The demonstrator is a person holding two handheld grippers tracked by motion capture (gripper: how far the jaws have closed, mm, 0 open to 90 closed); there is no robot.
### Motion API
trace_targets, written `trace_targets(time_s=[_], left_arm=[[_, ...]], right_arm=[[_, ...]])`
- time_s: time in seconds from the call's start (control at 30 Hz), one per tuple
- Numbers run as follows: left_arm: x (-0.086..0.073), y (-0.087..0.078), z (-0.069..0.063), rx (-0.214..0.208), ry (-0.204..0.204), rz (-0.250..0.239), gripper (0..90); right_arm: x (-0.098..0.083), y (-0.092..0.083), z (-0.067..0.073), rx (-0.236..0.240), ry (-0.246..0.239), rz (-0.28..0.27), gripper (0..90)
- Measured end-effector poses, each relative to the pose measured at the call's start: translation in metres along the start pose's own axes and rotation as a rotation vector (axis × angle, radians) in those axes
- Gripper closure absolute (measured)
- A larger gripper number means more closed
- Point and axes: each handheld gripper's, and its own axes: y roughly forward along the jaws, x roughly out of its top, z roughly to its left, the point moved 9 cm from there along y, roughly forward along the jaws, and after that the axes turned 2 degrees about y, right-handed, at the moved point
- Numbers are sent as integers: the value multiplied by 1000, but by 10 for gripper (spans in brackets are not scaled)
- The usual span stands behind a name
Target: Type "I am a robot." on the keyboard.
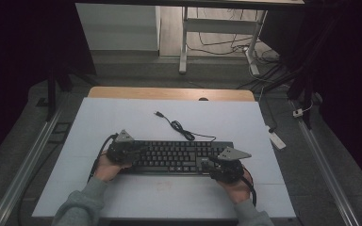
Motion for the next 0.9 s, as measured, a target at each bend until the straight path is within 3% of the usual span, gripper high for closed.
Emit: trace_targets(time_s=[0.4,0.9], left_arm=[[-1,-18,-4,-28,-16,-9,363],[-2,-21,-3,-23,-21,-4,295]], right_arm=[[1,-1,-1,-4,2,-7,550],[1,-2,0,-4,1,-8,550]])
